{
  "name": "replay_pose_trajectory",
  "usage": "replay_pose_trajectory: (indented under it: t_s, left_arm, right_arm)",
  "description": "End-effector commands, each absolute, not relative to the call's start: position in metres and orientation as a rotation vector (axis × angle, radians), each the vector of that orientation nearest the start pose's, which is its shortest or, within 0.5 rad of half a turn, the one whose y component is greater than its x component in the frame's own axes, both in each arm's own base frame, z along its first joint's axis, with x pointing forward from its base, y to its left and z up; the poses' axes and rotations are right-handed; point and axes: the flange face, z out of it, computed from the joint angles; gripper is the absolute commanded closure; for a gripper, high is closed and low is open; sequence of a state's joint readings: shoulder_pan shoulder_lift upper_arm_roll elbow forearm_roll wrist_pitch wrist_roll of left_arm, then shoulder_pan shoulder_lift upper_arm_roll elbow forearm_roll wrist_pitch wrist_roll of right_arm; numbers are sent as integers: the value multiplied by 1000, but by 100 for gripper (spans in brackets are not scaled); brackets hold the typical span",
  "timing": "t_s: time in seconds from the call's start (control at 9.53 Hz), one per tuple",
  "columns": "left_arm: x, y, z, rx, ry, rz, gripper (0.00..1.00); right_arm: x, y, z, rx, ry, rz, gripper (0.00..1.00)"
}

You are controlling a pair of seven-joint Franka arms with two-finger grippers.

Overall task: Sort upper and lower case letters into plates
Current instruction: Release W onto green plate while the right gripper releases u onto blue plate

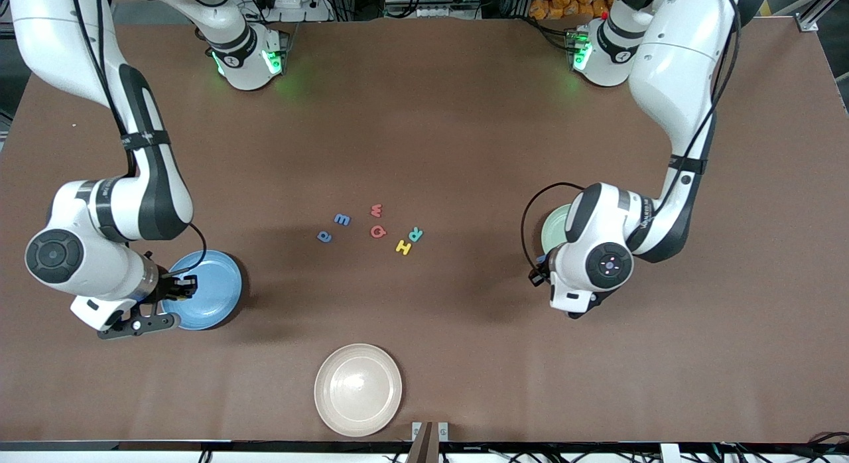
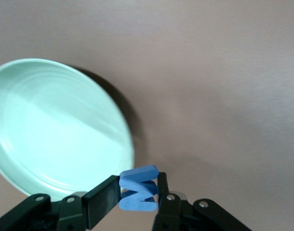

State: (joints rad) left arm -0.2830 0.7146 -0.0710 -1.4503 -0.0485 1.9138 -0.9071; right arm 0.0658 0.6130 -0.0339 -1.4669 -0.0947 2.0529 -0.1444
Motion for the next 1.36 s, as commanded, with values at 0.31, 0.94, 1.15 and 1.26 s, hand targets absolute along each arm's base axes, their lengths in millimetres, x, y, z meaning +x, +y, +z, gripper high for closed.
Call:
replay_pose_trajectory:
  t_s: [0.31,0.94,1.15,1.26]
  left_arm:
    - [583,-183,202,-2987,-829,312,75]
    - [579,-184,212,-2997,-835,291,0]
    - [571,-220,238,-3004,-879,307,0]
    - [577,-243,255,-3008,-962,278,0]
  right_arm:
    - [699,35,252,-3240,-417,211,100]
    - [694,-19,225,-3155,-383,185,100]
    - [691,-17,224,-3124,-337,193,19]
    - [690,-16,227,-3120,-350,200,0]
